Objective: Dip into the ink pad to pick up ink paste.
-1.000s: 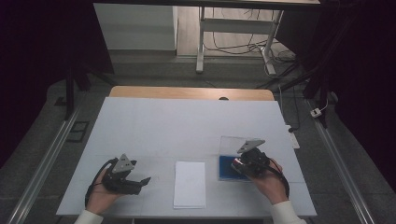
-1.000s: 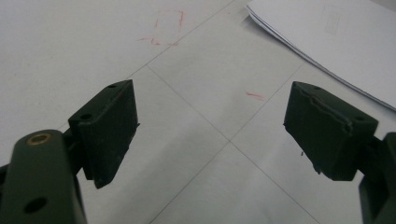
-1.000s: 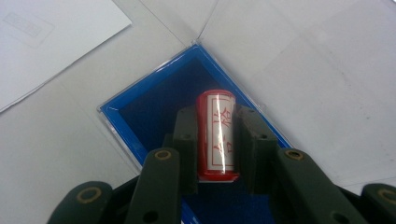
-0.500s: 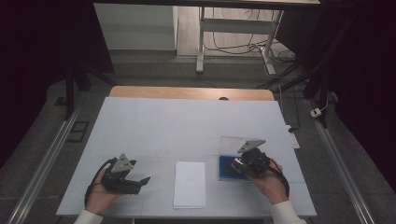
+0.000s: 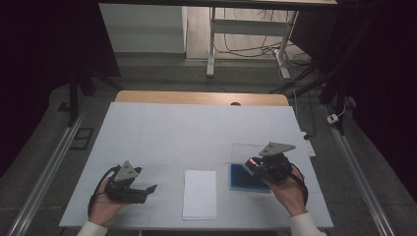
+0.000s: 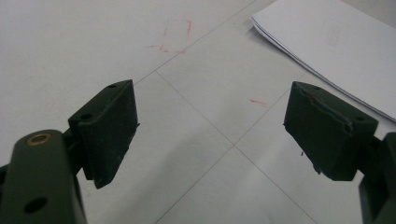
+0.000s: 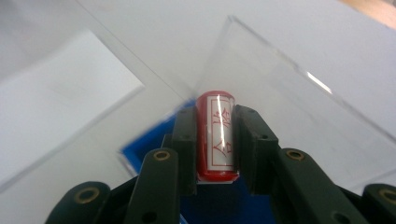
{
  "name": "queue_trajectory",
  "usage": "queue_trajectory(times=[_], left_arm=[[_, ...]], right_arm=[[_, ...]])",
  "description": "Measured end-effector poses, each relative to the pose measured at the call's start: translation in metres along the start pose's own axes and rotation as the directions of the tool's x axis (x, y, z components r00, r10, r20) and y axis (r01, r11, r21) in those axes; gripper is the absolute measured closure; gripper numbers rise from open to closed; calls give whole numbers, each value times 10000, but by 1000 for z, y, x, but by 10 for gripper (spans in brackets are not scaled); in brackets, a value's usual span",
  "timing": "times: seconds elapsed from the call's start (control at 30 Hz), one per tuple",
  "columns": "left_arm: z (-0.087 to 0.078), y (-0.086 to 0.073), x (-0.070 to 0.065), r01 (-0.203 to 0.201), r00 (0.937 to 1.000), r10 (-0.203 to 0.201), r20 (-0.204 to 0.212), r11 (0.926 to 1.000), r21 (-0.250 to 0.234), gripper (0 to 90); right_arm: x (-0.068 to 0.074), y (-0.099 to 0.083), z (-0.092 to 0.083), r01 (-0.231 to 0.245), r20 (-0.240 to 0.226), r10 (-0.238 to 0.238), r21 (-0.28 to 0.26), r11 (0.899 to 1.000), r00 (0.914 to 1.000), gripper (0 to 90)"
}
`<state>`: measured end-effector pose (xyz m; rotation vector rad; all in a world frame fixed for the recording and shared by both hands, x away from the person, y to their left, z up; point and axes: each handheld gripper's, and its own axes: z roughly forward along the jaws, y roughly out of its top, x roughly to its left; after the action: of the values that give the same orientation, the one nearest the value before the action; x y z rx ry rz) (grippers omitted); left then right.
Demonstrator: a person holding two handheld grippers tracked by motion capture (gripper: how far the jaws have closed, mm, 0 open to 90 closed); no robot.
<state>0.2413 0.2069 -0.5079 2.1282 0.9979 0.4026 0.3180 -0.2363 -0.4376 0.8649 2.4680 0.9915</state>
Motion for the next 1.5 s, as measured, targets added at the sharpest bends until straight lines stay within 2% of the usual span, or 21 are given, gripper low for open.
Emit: queue_trajectory(times=[0.2, 0.37, 0.53, 0.8, 1.0, 1.07, 1.23, 1.5], left_arm=[[1, 0, -1, -51, 10000, 51, -17, 10000, 30, 176], [1, 0, -1, -51, 10000, 51, -16, 10000, 34, 176], [1, 0, -1, -66, 10000, 67, -25, 10000, 35, 176], [1, 0, -1, -69, 10000, 69, -7, 10000, 37, 177], [2, 0, -1, -115, 9999, 115, 34, 9999, 69, 179], [2, 0, -1, -114, 9999, 113, 23, 9999, 71, 179], [2, 0, 0, -112, 9999, 112, 24, 9999, 79, 179], [3, -1, -1, -149, 9999, 149, 22, 9998, 130, 179]], right_arm=[[7, 8, -14, 393, -296, -407, -484, 9981, 9987, 705], [9, 11, -21, 366, -407, -397, -743, 9966, 9984, 705], [10, 13, -26, 457, -295, -480, -760, 9961, 9984, 706], [10, 12, -23, 822, -138, -826, -313, 9961, 9965, 705], [7, 7, -13, 689, -82, -688, 151, 9975, 9976, 706], [6, 4, -9, 820, 11, -821, 322, 9961, 9966, 706], [3, -1, 0, 747, -174, -740, 506, 9959, 9971, 707], [1, -7, 10, 768, -145, -758, 955, 9925, 9970, 706]])
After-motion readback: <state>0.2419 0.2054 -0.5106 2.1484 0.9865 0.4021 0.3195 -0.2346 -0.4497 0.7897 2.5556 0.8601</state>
